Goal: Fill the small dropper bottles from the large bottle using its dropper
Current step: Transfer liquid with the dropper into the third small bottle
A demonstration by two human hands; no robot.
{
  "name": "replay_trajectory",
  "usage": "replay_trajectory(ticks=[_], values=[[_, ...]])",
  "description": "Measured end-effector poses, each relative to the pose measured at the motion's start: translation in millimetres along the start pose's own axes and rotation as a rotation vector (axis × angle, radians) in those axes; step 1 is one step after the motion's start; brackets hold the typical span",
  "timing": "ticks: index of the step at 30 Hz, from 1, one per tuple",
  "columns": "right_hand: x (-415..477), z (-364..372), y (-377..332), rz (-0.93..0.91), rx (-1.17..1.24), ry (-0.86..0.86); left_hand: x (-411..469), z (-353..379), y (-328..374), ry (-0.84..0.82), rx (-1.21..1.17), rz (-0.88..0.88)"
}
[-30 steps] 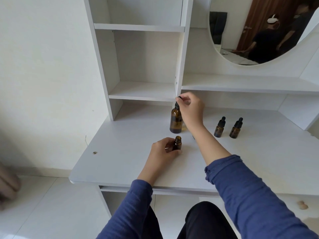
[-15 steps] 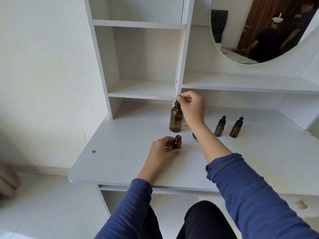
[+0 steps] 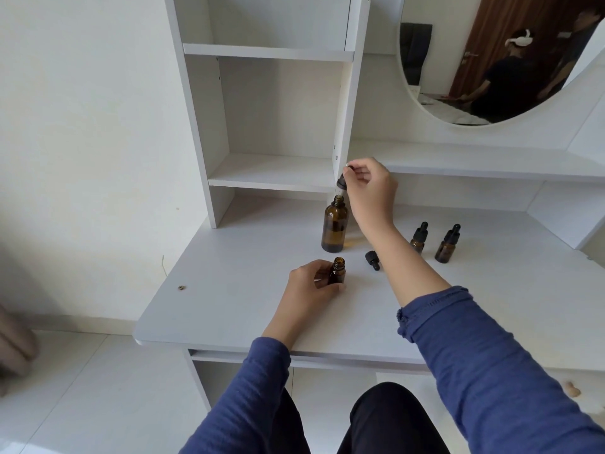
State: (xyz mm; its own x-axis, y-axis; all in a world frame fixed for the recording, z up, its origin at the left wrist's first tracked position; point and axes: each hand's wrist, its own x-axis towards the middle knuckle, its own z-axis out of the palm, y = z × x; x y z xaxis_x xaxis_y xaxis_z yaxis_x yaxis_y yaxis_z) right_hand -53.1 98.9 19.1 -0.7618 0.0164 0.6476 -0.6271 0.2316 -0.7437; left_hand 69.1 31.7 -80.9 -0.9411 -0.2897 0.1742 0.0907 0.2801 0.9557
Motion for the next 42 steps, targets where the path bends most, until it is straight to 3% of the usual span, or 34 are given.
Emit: replay_trajectory(ticks=[10,25,42], values=[[12.4,-18.2,-17.0,-0.163,0.023,0.034,-0.6,0.1,-1.3,0.002,0.006,-0.006],[23.2,-40.9,-36.1,-0.139,0.111,0.066,1.2,1.1,-6.3,0.023,0.095,0.007],[-43.8,-57.3,-14.4,-0.039,0.18,-0.031,0.4,2.9,-5.6,0.034,0.078,0.01]])
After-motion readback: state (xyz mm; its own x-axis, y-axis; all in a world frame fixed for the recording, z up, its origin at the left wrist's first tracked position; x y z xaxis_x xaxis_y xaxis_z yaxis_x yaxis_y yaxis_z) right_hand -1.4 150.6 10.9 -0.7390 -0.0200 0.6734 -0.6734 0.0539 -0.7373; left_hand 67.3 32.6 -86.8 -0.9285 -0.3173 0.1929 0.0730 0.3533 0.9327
